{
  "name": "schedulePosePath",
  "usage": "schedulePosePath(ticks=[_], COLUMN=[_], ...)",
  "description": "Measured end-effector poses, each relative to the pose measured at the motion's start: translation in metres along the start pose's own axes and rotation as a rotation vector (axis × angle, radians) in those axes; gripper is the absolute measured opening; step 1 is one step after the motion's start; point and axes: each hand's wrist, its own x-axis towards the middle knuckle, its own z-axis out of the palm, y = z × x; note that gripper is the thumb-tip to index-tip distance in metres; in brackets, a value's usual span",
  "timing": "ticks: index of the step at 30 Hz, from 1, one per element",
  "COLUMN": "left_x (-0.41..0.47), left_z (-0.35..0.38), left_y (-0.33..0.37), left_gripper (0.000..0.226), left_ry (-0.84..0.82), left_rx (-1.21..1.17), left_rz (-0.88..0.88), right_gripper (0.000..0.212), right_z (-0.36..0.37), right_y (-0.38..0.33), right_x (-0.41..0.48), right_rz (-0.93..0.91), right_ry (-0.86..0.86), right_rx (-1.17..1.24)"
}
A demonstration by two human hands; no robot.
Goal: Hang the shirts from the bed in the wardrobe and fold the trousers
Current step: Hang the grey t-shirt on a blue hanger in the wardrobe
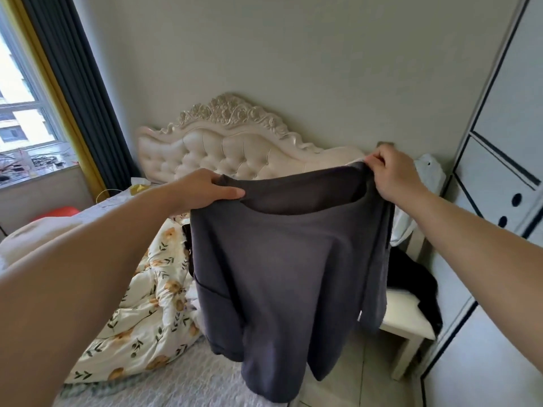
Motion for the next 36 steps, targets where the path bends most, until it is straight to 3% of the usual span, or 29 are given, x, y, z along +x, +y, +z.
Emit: schedulePosePath(ticks=[4, 7, 9, 13, 16, 19, 21, 23, 28, 33, 36], left_x=[-0.001, 0.000, -0.001, -0.001, -0.002, -0.007, -0.011, -0.017, -0.036, -0.072, -0.106], left_z=[0.005, 0.009, 0.015, 0.029, 0.038, 0.052, 0.059, 0.065, 0.079, 0.113, 0.135], left_y=[0.022, 0.032, 0.039, 0.057, 0.071, 0.077, 0.079, 0.083, 0.109, 0.155, 0.194], left_gripper=[0.030, 0.034, 0.034, 0.036, 0.036, 0.037, 0.030, 0.032, 0.018, 0.030, 0.035], left_ry=[0.221, 0.430, 0.462, 0.421, 0.392, 0.295, 0.221, 0.173, 0.067, 0.006, 0.056], left_rx=[0.264, 0.242, 0.233, 0.182, -0.016, -0.144, -0.250, -0.380, -0.543, -0.343, -0.191], left_rz=[0.109, 0.135, 0.141, 0.197, 0.226, 0.243, 0.248, 0.222, 0.298, 0.539, 0.732], right_gripper=[0.023, 0.029, 0.034, 0.019, 0.013, 0.022, 0.027, 0.026, 0.020, 0.034, 0.038], right_z=[-0.034, -0.067, -0.084, -0.109, -0.125, -0.133, -0.135, -0.138, -0.161, -0.195, -0.222], right_y=[-0.001, -0.006, -0.007, -0.003, 0.003, 0.004, -0.002, -0.012, -0.043, -0.080, -0.103], right_x=[-0.007, -0.016, -0.026, -0.043, -0.050, -0.058, -0.068, -0.078, -0.114, -0.159, -0.185], right_rz=[-0.104, -0.199, -0.254, -0.315, -0.237, 0.098, 0.399, 0.557, 0.420, 0.294, 0.196], right_ry=[-0.051, -0.226, -0.299, -0.168, -0.034, -0.027, -0.204, -0.241, -0.015, 0.128, 0.203], right_rx=[-0.021, -0.142, -0.240, -0.377, -0.365, -0.317, -0.071, 0.169, 0.095, -0.033, -0.152])
